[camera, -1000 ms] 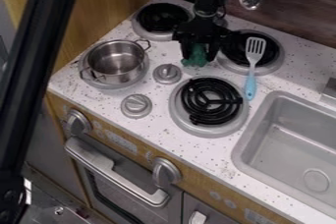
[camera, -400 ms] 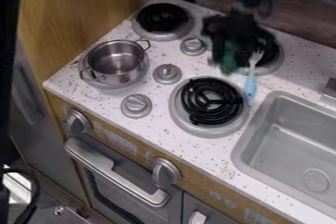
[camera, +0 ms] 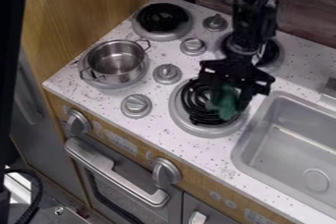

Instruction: Pick the green thing and put it on the right bottom burner

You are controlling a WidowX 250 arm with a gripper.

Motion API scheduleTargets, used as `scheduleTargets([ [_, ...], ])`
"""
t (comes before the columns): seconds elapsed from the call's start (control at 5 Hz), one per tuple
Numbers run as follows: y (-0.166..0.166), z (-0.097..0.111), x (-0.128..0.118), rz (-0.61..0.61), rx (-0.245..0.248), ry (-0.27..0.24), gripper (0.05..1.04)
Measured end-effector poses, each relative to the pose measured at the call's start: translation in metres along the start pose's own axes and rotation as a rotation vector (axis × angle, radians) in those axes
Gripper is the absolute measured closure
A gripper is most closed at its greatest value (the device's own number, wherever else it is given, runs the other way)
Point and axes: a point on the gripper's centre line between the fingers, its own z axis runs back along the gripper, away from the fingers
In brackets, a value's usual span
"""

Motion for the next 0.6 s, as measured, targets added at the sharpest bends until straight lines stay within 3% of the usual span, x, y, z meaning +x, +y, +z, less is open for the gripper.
scheduleTargets([
  [0.4, 0.014, 0.003, 0.022, 0.053, -0.014, -0.038, 0.536],
  [0.6, 0.017, 0.009, 0.036, 0.073, -0.035, -0.07, 0.488],
])
